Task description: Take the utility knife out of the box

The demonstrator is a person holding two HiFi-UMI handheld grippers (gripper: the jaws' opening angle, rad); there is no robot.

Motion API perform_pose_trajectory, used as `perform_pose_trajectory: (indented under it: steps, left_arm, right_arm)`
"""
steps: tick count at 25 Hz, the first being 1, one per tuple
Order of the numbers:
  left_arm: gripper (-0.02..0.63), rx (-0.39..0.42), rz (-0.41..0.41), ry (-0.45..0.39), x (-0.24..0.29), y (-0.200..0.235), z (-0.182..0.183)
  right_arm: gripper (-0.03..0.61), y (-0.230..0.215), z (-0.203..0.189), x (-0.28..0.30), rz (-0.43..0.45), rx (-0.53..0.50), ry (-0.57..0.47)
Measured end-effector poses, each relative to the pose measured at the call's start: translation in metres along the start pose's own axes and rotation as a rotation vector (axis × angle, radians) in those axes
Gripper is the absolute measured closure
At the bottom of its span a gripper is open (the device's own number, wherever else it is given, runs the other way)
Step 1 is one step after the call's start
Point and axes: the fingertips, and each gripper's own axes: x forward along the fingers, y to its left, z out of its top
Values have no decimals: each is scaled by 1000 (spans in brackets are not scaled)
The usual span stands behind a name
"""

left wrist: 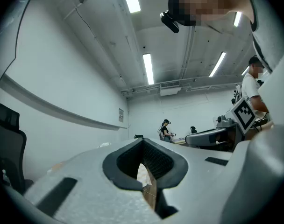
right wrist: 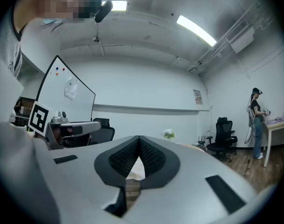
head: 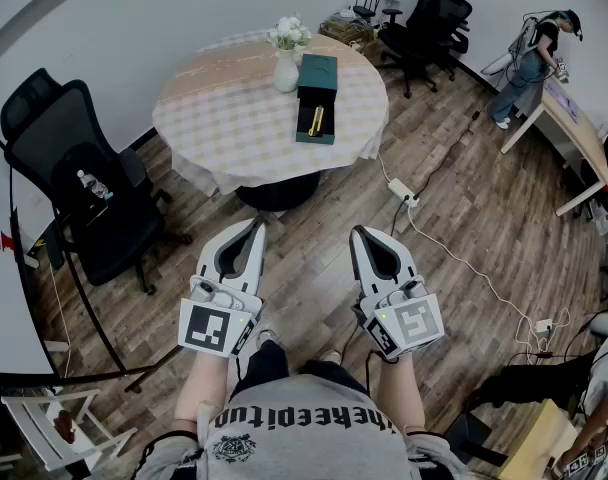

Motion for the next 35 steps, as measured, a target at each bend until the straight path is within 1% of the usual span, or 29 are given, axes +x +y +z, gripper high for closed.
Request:
perform_pose_trajectory:
  steps: [13,18,23,29,35]
  left_arm:
    - [597,4,-23,-9,4,14,-1]
    - [597,1,-37,-10,7,29,-4]
    - [597,-2,-69,-22,14,50,-7]
    - [597,28,-119,-31,19,72,-12]
    - [597,11,-120,-26,30,91,-21]
  right_arm:
    - [572,6,-1,14,-16,-5,-1]
    - [572,12,-3,28,-28,-5,-3]
    - [572,16,-2,46,-59,4,-45]
    - [572,22,-6,67,-105,-14,-36]
    - [572,20,-7,87,-112,-12,-33]
